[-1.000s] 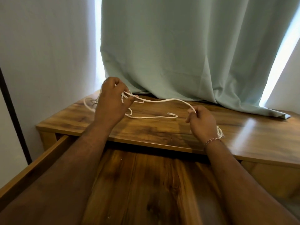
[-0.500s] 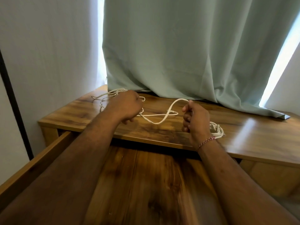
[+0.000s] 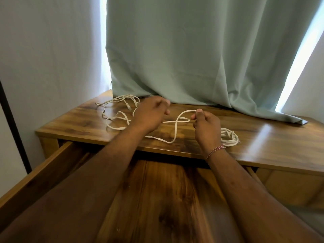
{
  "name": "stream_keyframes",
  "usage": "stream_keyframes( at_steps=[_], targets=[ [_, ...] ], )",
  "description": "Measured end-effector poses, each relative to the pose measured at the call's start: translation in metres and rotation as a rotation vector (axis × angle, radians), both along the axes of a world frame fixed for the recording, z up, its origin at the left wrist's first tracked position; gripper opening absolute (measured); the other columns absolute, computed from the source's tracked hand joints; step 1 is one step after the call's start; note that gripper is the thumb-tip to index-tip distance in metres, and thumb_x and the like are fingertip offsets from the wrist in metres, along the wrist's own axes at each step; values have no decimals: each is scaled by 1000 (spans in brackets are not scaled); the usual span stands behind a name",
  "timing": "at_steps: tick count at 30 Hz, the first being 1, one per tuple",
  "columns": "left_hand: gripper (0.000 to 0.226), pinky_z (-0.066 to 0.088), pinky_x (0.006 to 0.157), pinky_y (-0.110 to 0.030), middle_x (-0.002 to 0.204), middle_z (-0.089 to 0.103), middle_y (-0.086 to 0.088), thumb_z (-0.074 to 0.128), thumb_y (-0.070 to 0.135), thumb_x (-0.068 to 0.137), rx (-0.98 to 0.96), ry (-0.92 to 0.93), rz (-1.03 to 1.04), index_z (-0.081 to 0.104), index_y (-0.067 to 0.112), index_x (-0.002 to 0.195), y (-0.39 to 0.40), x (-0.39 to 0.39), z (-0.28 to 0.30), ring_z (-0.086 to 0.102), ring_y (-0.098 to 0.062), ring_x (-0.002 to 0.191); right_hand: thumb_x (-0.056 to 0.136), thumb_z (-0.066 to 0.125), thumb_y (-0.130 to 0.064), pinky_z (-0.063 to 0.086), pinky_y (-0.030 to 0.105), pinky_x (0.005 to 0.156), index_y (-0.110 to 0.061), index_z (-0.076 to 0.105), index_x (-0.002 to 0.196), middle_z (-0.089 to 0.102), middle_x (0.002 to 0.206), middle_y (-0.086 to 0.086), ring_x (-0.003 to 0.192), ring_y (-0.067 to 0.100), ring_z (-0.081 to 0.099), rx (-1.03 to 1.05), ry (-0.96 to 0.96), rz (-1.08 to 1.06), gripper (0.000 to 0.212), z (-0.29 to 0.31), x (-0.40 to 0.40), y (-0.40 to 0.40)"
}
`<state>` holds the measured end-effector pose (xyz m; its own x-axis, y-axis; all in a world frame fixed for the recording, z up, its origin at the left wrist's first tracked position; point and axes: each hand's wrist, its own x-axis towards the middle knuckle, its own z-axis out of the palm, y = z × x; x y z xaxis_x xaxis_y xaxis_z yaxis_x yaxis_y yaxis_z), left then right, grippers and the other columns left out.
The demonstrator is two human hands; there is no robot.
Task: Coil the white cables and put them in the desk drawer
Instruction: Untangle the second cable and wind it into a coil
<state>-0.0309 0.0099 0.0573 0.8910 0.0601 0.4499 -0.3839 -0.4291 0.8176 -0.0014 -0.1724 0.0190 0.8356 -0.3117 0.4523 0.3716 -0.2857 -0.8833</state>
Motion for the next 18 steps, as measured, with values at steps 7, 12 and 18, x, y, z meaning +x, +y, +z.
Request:
stream_keyframes(
  at_steps=[7, 12, 18],
  targets=[
    [27, 39, 45, -25, 58, 51, -1, 44, 20, 110, -337, 190, -276, 67, 10, 100, -31, 6, -28, 43, -12, 44, 110, 42, -35, 31, 25, 47, -16, 60, 80, 46, 55, -1, 45, 13, 36, 284, 106, 351, 39, 3, -15, 10],
    [29, 34, 53, -27, 49, 53, 13, 52, 22, 106, -252, 12, -39, 72, 23, 84, -18, 20, -39, 43, -1, 47, 106, 38, -38, 33, 18, 38, -13, 56, 87, 49, 59, 5, 37, 9, 36, 492, 364, 1074, 36, 7, -30, 8],
    [18, 42, 67, -34, 86, 72, -2, 55, 20, 99, 360, -145, -99, 66, 21, 85, -12, 11, -44, 66, -20, 81, 103, 42, -17, 47, 26, 51, -11, 58, 101, 59, 74, 6, 54, 13, 52, 683, 158, 1099, 17, 17, -33, 15]
  ],
)
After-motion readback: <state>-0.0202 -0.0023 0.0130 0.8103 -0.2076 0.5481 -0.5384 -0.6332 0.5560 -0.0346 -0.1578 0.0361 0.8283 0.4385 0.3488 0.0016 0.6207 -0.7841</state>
